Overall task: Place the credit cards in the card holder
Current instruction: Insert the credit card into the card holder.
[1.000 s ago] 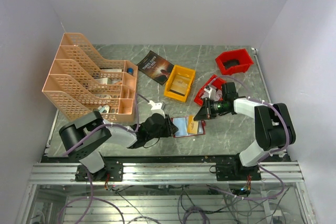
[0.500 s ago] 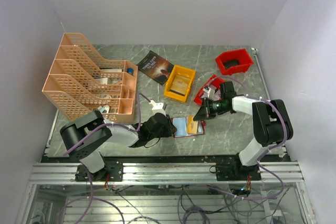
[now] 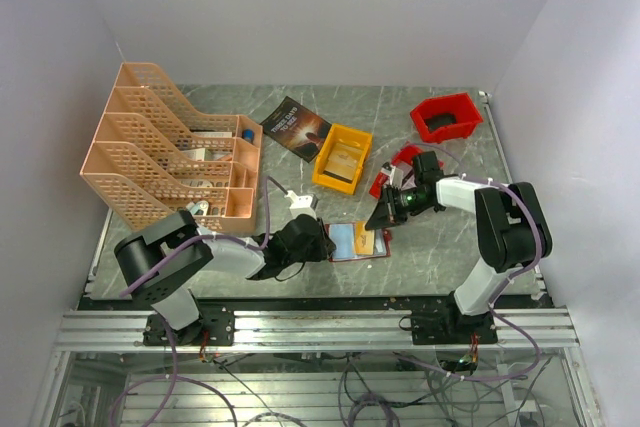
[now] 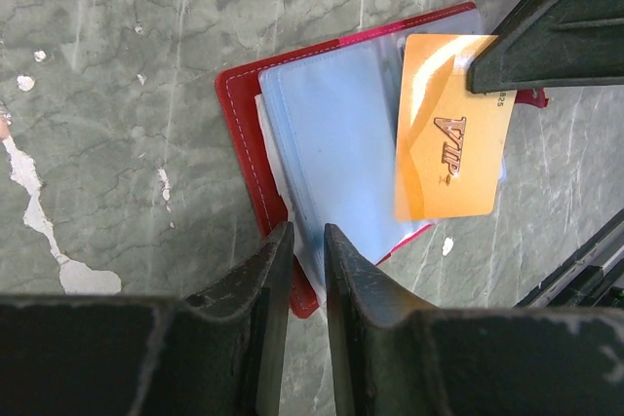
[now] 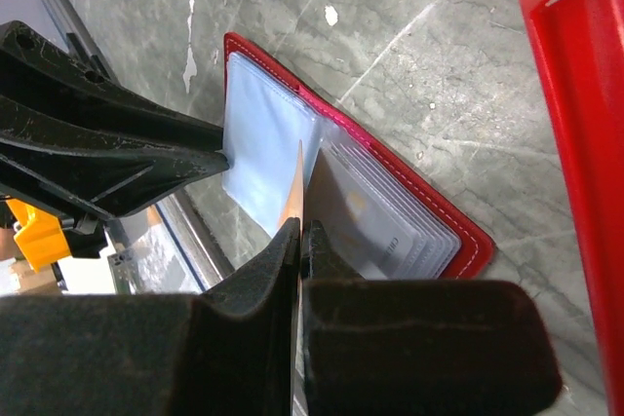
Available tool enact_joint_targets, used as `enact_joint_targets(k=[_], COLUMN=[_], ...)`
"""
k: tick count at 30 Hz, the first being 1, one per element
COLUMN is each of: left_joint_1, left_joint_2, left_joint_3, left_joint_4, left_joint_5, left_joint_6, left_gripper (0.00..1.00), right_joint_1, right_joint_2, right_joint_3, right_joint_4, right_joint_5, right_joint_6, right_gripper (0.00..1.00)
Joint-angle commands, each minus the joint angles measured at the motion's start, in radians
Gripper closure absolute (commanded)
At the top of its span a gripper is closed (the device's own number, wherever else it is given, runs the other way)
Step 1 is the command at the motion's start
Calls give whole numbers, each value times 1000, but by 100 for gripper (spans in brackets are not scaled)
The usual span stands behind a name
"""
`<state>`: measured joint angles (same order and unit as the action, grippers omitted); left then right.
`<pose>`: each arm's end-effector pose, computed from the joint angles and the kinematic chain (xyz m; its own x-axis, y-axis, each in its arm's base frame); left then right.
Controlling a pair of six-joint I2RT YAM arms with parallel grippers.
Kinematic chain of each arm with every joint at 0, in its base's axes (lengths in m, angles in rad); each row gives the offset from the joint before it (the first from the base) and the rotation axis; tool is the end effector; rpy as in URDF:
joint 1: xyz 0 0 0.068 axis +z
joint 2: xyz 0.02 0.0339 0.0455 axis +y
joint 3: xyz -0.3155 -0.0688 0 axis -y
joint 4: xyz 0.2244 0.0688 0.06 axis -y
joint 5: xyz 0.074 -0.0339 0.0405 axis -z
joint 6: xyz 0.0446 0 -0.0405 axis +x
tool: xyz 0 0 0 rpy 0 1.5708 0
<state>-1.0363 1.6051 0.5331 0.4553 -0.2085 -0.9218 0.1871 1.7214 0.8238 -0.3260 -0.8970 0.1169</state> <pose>0.1541 -0.2421 0.1924 -0.7803 -0.2120 -0.5884 0.2221 0.7855 -0.5776 0.2773 0.0880 0.1916 -0.9616 -0.1080 -0.2522 -0.2670 0.5802 0.7695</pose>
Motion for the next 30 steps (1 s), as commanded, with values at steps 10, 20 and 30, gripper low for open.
enact_joint_targets(k=[10,20,30], left_joint_1=[-5,-6,-5], left_joint_2=[6,9,-3], left_joint_3=[31,44,50], left_joint_4=[-68,-79,-102], left_joint_5=[-50,-49,-63], left_joint_6=[38,53,62], left_gripper=[73,73,73], right_joint_1=[22,58,80], right_joint_2=[42,46,41], right_joint_3=[45,68,89], right_joint_4=[-48,-68,-77], right_joint_5=[80,115,171], right_joint_6=[22,20,28], right_gripper=[100,100,100])
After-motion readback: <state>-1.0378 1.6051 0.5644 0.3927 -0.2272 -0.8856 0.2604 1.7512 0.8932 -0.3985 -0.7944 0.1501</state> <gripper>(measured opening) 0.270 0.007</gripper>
